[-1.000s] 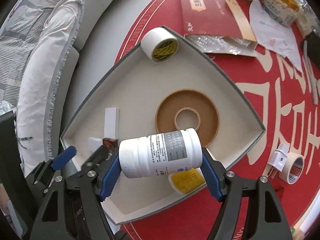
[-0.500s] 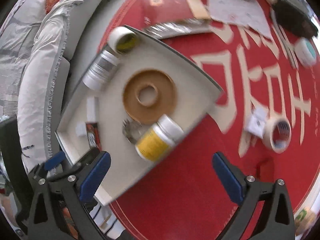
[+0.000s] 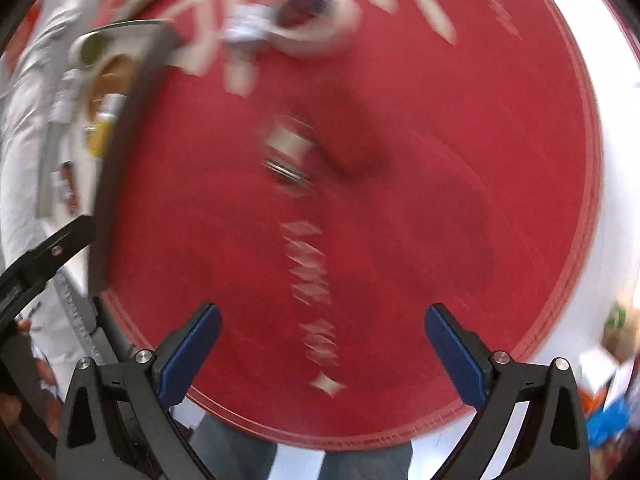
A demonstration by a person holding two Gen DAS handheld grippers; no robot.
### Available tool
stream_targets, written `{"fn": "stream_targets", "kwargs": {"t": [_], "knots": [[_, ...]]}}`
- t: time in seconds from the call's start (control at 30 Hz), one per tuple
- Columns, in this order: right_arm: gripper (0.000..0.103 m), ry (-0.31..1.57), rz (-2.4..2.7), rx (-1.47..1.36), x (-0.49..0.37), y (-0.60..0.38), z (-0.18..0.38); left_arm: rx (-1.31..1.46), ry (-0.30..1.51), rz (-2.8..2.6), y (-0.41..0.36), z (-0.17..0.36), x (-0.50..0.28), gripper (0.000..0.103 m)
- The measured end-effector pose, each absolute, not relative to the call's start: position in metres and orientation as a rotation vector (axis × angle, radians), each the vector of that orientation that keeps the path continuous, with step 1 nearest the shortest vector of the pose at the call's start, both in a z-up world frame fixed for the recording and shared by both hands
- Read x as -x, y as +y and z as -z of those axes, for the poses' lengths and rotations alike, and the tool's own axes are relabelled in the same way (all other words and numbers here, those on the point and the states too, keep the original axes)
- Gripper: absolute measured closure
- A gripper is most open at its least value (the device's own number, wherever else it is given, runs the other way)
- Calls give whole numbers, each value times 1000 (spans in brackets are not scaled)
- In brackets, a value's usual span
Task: Organize rigid objects
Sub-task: 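Move both open tools from the tray back over the table objects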
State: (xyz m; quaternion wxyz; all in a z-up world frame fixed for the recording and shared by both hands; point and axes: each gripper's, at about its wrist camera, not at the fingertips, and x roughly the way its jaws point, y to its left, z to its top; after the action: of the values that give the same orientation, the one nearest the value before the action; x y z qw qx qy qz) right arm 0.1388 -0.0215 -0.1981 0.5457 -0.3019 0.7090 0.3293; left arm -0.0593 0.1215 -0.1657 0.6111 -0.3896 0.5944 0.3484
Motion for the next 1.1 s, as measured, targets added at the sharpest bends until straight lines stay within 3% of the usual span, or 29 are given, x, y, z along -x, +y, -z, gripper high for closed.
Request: {"fn": "stream_targets", "kwargs": {"t": [0.27,0.57,1.1], "knots": [[1,1732,-680,689,-175,-66,210,839,1413,-728,76,178,-21,0],[1,1761,-704,655,-203,-87,210,859,1357,-772,97,200,-89,0],[1,1754,-749,634,-216,-86,204,798,1460,-871,108,212,-73,0]]}}
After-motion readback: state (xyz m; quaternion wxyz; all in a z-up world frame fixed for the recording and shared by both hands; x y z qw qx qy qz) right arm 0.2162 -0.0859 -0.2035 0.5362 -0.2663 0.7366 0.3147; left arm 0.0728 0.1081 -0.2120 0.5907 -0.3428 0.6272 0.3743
